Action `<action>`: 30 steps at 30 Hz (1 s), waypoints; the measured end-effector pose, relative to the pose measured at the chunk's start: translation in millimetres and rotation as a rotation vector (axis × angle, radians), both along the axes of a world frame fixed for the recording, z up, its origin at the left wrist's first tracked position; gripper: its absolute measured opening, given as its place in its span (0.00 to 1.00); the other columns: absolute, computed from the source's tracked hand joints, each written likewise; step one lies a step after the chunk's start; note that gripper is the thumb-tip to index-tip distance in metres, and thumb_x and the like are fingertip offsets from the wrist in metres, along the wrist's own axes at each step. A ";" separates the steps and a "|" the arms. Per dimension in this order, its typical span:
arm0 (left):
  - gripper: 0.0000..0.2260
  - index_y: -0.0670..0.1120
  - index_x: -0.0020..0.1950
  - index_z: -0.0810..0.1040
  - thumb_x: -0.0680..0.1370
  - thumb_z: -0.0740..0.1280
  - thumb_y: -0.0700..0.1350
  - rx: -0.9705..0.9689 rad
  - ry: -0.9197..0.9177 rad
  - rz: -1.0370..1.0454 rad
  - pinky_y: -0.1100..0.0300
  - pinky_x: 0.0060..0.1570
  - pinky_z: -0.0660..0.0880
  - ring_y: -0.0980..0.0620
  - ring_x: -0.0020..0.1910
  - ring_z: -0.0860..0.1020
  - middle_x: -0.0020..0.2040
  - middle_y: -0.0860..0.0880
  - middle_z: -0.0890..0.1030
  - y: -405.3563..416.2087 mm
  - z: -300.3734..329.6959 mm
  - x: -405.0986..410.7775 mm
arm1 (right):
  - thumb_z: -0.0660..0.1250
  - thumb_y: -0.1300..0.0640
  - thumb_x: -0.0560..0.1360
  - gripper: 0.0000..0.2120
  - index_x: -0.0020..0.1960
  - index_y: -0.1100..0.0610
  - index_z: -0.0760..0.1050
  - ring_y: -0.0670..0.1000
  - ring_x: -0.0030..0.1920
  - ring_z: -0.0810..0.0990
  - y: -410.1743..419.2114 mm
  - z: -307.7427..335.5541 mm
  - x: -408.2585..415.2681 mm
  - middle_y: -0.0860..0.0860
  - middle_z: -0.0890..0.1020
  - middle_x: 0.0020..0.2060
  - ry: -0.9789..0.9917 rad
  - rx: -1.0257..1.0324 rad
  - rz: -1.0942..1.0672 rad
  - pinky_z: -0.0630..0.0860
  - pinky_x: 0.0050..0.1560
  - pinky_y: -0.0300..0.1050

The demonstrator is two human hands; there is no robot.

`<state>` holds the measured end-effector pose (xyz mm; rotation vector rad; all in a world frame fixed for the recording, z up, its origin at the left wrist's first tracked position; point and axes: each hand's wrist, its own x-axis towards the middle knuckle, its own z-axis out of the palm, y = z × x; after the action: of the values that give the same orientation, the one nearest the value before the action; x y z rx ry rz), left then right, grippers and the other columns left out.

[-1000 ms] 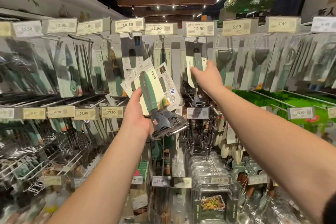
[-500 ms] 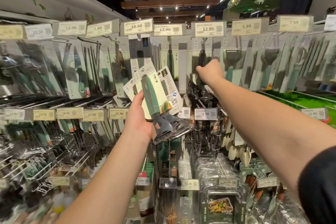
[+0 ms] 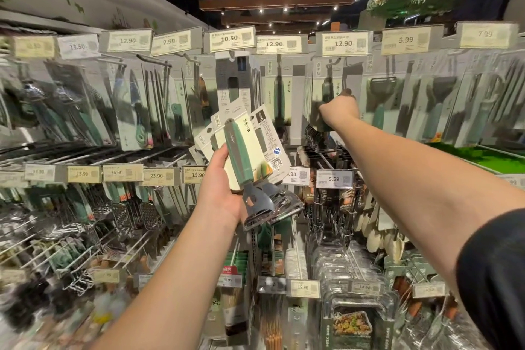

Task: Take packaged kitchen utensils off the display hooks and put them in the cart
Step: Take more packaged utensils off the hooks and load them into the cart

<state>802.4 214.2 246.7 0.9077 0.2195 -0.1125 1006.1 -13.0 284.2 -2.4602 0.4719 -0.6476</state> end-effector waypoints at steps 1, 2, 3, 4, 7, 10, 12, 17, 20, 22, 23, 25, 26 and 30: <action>0.12 0.48 0.42 0.76 0.81 0.65 0.54 -0.002 0.000 0.002 0.69 0.14 0.65 0.49 0.31 0.76 0.25 0.46 0.81 0.8 -0.6 0.7 | 0.62 0.56 0.80 0.15 0.59 0.67 0.75 0.59 0.53 0.81 -0.4 -0.4 1.5 0.58 0.76 0.49 -0.009 0.012 -0.005 0.77 0.46 0.48; 0.12 0.48 0.43 0.77 0.81 0.66 0.54 -0.004 0.002 0.005 0.68 0.15 0.66 0.49 0.30 0.76 0.25 0.46 0.81 1.6 -1.0 1.6 | 0.63 0.55 0.81 0.17 0.62 0.67 0.73 0.59 0.55 0.80 0.0 -0.4 1.4 0.58 0.74 0.49 -0.017 0.026 -0.010 0.75 0.45 0.47; 0.12 0.48 0.43 0.77 0.81 0.66 0.53 -0.003 0.005 0.010 0.67 0.15 0.67 0.49 0.29 0.77 0.26 0.46 0.81 2.5 -1.3 2.7 | 0.63 0.54 0.81 0.18 0.64 0.67 0.72 0.60 0.56 0.80 0.2 0.0 1.5 0.59 0.75 0.51 -0.021 0.027 -0.015 0.74 0.45 0.47; 0.11 0.48 0.43 0.77 0.81 0.66 0.54 -0.002 0.009 0.012 0.67 0.15 0.68 0.48 0.27 0.78 0.27 0.45 0.82 3.2 -1.8 3.4 | 0.63 0.53 0.81 0.20 0.65 0.67 0.71 0.60 0.57 0.80 0.6 0.6 1.3 0.60 0.76 0.55 -0.018 0.019 -0.019 0.73 0.45 0.46; 0.12 0.48 0.42 0.78 0.81 0.66 0.54 0.003 0.012 0.023 0.69 0.15 0.66 0.50 0.19 0.78 0.26 0.46 0.82 4.7 -2.0 4.0 | 0.63 0.49 0.82 0.25 0.69 0.67 0.67 0.61 0.61 0.78 0.8 1.8 2.0 0.62 0.75 0.64 -0.008 -0.005 -0.023 0.70 0.46 0.46; 0.12 0.48 0.41 0.78 0.81 0.66 0.53 -0.002 -0.003 0.025 0.69 0.15 0.65 0.52 0.20 0.77 0.25 0.48 0.81 5.2 -1.5 4.2 | 0.64 0.49 0.82 0.25 0.69 0.67 0.67 0.61 0.61 0.78 1.3 1.9 0.8 0.62 0.76 0.64 -0.013 0.004 -0.015 0.72 0.48 0.47; 0.13 0.48 0.40 0.77 0.81 0.66 0.53 -0.008 -0.008 0.022 0.69 0.15 0.66 0.52 0.20 0.77 0.24 0.48 0.81 6.0 -1.6 4.3 | 0.65 0.49 0.82 0.25 0.69 0.67 0.68 0.61 0.60 0.79 1.2 1.1 -0.2 0.62 0.77 0.63 -0.026 0.015 -0.011 0.74 0.50 0.48; 0.12 0.46 0.47 0.82 0.79 0.68 0.54 -0.062 0.008 -0.002 0.55 0.27 0.79 0.48 0.26 0.80 0.33 0.42 0.84 13.0 -9.0 13.5 | 0.64 0.51 0.81 0.20 0.60 0.68 0.72 0.58 0.46 0.79 -0.7 -9.4 -6.8 0.60 0.79 0.55 -0.023 0.015 0.011 0.75 0.37 0.47; 0.11 0.47 0.46 0.82 0.79 0.69 0.54 -0.053 0.015 0.008 0.52 0.27 0.80 0.46 0.25 0.81 0.35 0.41 0.85 16.5 -16.4 19.1 | 0.67 0.49 0.79 0.28 0.71 0.64 0.63 0.60 0.57 0.78 7.2 -19.6 -19.8 0.61 0.71 0.67 -0.103 0.097 0.030 0.78 0.54 0.50; 0.11 0.47 0.45 0.82 0.78 0.69 0.54 -0.065 0.029 0.019 0.52 0.25 0.80 0.46 0.25 0.81 0.36 0.41 0.85 17.7 -19.6 19.2 | 0.66 0.49 0.79 0.31 0.75 0.61 0.60 0.59 0.59 0.77 21.1 -27.5 -34.8 0.58 0.67 0.70 -0.184 0.115 0.130 0.77 0.58 0.48; 0.11 0.47 0.45 0.82 0.78 0.70 0.54 -0.069 0.035 0.021 0.53 0.25 0.80 0.46 0.25 0.81 0.38 0.41 0.85 17.9 -21.2 19.3 | 0.65 0.48 0.80 0.28 0.74 0.60 0.62 0.56 0.56 0.78 29.9 -30.1 -46.1 0.56 0.69 0.67 -0.214 0.128 0.208 0.79 0.53 0.45; 0.11 0.47 0.46 0.82 0.78 0.70 0.55 -0.082 0.048 0.010 0.53 0.24 0.79 0.46 0.25 0.81 0.41 0.40 0.85 17.7 -24.9 20.5 | 0.62 0.46 0.82 0.22 0.69 0.59 0.70 0.47 0.46 0.78 51.1 -35.7 -71.6 0.49 0.77 0.55 -0.122 0.148 0.409 0.76 0.45 0.40; 0.12 0.47 0.48 0.83 0.78 0.70 0.55 -0.087 0.047 -0.001 0.53 0.24 0.79 0.45 0.25 0.81 0.42 0.40 0.85 17.0 -26.4 21.3 | 0.61 0.43 0.82 0.22 0.66 0.58 0.74 0.44 0.42 0.77 60.9 -38.6 -84.1 0.46 0.79 0.48 -0.021 0.169 0.517 0.76 0.46 0.41; 0.14 0.45 0.48 0.84 0.77 0.70 0.56 -0.095 0.047 -0.022 0.55 0.31 0.79 0.44 0.27 0.82 0.39 0.41 0.86 13.0 -32.1 25.4 | 0.57 0.42 0.83 0.21 0.55 0.56 0.81 0.48 0.39 0.81 86.9 -44.4 -119.3 0.48 0.85 0.39 0.264 0.603 0.753 0.80 0.46 0.46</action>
<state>827.8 227.2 214.6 0.8137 0.2458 -0.1636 886.8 73.9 239.8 -1.9189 -0.1694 0.1272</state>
